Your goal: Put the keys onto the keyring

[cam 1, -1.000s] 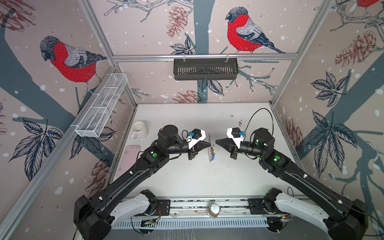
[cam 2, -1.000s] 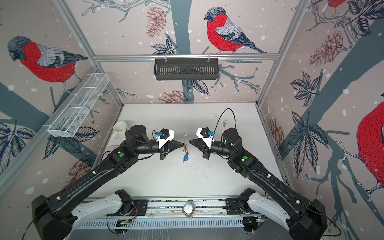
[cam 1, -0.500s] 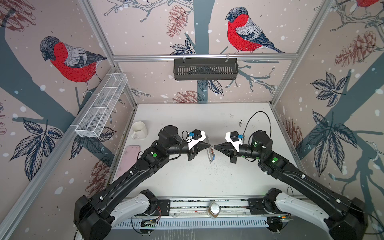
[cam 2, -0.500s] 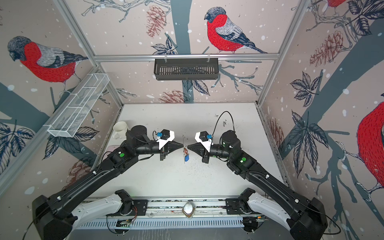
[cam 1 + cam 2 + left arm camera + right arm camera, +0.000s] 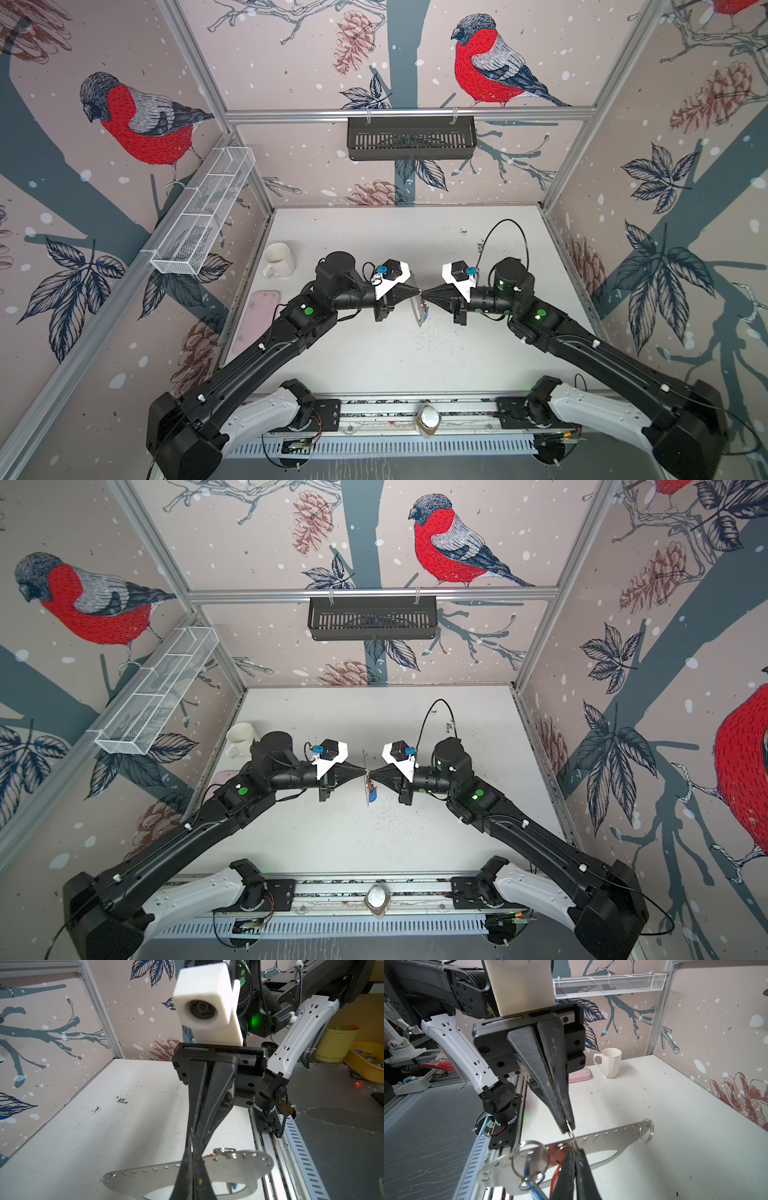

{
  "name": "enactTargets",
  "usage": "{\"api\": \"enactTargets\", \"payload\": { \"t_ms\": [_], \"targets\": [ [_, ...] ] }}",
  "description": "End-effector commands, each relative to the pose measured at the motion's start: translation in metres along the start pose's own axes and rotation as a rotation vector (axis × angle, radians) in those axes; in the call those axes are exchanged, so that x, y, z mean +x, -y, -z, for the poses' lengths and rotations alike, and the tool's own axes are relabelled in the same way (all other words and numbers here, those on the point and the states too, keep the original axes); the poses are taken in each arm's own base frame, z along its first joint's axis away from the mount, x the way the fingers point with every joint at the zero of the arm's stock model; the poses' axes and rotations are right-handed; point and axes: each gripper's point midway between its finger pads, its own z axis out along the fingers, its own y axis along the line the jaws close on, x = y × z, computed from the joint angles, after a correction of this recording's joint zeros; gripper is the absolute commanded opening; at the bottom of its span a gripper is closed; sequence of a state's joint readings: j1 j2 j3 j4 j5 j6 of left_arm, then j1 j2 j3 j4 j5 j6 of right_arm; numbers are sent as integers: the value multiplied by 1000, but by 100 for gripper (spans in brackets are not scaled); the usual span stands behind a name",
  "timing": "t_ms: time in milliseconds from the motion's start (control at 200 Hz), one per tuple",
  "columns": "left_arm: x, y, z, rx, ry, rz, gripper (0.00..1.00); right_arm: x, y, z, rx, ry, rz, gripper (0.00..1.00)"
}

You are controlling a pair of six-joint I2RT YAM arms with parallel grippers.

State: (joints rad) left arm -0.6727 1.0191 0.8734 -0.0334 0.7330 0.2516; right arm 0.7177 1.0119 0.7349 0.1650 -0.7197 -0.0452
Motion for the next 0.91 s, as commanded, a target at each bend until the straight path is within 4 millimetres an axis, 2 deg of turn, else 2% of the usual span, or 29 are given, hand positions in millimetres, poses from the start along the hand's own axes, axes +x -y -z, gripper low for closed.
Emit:
{"api": "enactTargets", "payload": {
  "t_ms": [0, 260, 520, 725, 901],
  "targets": [
    [-8, 3, 0, 23, 37, -36, 0, -17, -4, 0, -21, 53, 40, 9],
    [-7, 4, -2, 36, 42, -32, 0, -17, -2, -2, -18, 54, 39, 13],
    [-6, 4, -2, 41, 46, -29, 0, -21, 0, -2, -5, 65, 45, 12],
    [-6, 5, -2, 41, 54, -31, 0, -21, 0, -2, -11, 64, 43, 1],
    [-5, 3, -2, 30, 55, -28, 0, -21, 0, -3, -12, 52, 46, 0]
  ]
}}
